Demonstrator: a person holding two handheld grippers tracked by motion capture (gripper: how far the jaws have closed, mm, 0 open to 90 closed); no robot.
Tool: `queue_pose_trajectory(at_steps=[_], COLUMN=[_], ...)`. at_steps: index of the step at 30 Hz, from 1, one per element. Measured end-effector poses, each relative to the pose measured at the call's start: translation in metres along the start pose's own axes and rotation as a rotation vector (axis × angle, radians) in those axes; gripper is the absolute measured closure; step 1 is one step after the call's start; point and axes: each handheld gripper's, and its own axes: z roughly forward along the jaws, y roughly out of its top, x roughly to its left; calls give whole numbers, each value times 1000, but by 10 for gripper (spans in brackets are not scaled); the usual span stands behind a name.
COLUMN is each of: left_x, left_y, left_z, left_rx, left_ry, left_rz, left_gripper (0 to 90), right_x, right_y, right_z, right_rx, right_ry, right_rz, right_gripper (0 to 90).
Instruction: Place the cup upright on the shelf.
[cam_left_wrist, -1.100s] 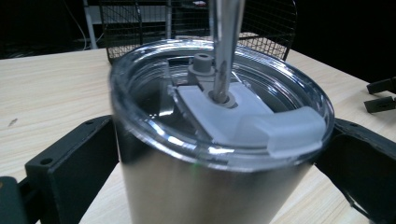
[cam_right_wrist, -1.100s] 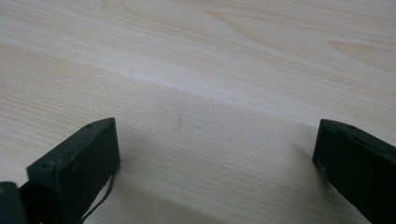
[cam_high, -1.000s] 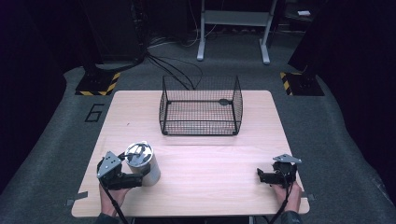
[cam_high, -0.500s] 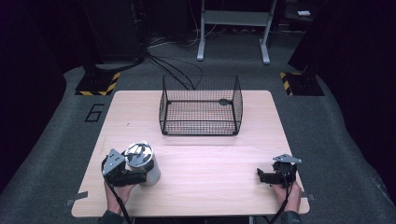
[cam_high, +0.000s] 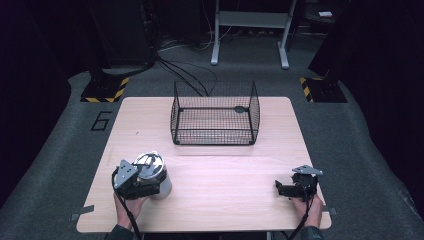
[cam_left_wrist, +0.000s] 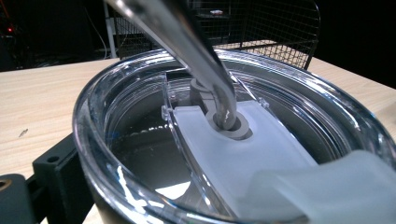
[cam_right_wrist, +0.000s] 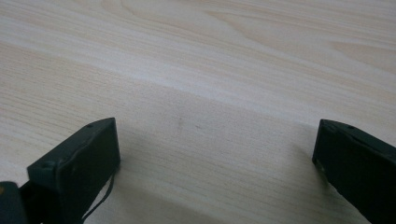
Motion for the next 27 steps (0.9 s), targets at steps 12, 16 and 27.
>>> queue_pose_trajectory(at_steps=[12, 16, 27], left_x=[0, 0, 5], left_y=[1, 6, 25], left_z=[-1, -3, -5], left_rx=[5, -2, -2], left_ry=[-17, -21, -37], left_rz=[13, 8, 28], left_gripper=[29, 30, 30], right_x=[0, 0, 0], right_y=[0, 0, 0], right_z=[0, 0, 0], right_rx=[0, 3, 4], right_ry=[0, 0, 0], right_rz=[0, 0, 0], right_gripper=[1, 1, 1])
